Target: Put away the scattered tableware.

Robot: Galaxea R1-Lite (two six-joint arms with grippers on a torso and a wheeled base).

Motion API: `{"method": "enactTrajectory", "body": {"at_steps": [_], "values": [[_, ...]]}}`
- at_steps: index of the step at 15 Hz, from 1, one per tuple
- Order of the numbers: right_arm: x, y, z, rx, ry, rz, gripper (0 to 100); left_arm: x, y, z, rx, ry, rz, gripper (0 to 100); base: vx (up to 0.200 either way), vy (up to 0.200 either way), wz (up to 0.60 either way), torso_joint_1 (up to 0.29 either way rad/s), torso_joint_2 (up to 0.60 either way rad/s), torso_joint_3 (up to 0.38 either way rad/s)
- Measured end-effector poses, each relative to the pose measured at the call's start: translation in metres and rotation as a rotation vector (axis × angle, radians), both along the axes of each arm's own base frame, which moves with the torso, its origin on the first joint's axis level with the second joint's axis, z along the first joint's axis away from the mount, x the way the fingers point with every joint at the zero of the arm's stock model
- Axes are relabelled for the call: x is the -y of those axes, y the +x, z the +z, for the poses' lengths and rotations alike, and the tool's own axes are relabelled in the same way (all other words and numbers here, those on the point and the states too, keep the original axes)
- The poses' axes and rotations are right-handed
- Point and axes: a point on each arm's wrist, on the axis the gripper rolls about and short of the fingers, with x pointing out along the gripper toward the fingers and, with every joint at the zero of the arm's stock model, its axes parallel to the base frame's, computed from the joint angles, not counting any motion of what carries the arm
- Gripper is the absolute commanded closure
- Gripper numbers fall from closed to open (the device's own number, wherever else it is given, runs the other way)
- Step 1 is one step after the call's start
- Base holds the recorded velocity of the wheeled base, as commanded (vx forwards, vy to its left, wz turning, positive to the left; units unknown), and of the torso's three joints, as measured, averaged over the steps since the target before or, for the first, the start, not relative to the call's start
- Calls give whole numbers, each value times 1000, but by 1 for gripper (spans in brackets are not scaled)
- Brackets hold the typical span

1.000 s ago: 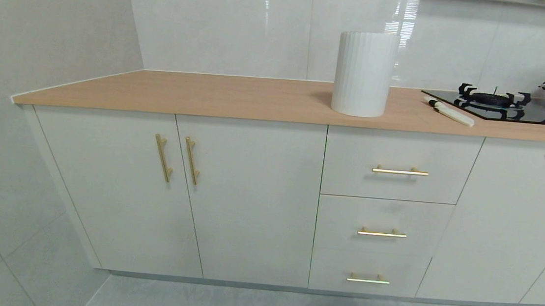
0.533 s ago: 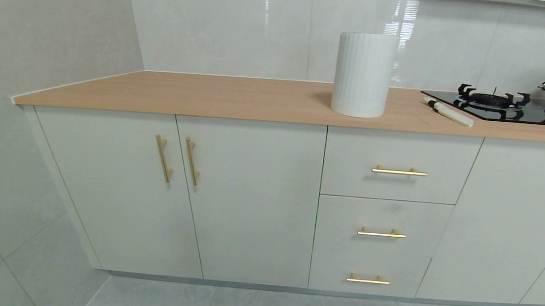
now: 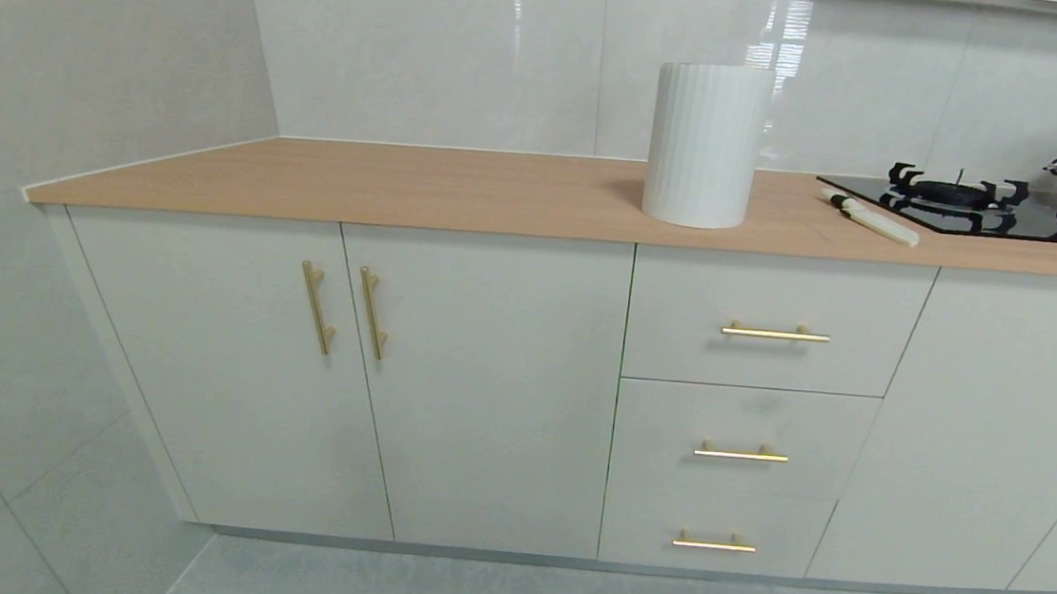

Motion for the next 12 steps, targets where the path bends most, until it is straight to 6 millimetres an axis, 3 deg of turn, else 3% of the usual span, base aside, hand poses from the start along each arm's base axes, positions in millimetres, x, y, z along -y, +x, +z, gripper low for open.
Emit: {"method": "enactTrajectory", "body": {"at_steps": [1, 12], "values": [[-1, 1, -8, -52, 5, 28, 0, 0, 0, 0, -1, 0, 0, 0, 0, 0, 0, 0, 0, 0], [-1, 1, -10, -53, -8, 41, 0, 0, 0, 0, 0, 5, 0, 0, 0, 0, 0, 0, 0, 0]]}}
